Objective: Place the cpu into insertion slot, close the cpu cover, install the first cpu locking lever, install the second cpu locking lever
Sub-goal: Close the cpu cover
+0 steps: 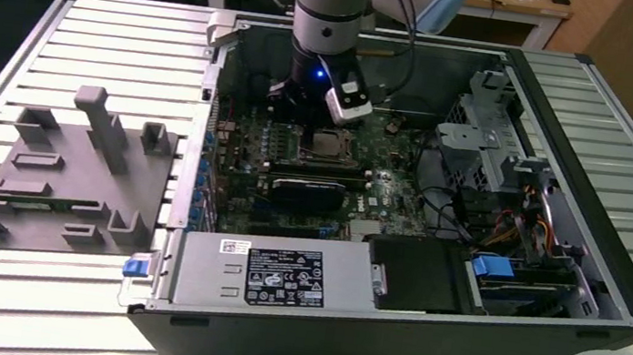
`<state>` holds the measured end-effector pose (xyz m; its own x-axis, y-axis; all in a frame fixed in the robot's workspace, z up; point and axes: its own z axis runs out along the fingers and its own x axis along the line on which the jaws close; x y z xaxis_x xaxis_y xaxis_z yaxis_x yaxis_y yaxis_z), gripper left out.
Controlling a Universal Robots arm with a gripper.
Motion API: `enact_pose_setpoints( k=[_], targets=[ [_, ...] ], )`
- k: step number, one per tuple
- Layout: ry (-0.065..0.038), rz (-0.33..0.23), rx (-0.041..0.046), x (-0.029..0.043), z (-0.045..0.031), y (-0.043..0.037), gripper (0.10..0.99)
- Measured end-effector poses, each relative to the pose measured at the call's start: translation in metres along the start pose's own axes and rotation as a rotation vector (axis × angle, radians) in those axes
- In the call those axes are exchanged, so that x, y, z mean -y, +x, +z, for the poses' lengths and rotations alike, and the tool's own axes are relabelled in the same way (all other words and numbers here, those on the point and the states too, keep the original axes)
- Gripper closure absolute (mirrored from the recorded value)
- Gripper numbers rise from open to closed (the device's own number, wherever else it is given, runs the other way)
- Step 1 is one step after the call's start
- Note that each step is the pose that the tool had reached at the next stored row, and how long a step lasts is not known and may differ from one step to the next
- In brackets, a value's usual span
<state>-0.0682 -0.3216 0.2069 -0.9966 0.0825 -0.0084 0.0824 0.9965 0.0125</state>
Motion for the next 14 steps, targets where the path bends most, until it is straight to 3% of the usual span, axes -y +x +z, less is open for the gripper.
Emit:
enact_pose_setpoints(
  k=[5, 14],
  targets=[
    [0.0, 0.0, -0.0003, -0.0003, -0.0012, -0.0028, 0.984],
    [0.001, 0.0, -0.0105, -0.0021, -0.001, -0.0251, 0.984]
  ],
)
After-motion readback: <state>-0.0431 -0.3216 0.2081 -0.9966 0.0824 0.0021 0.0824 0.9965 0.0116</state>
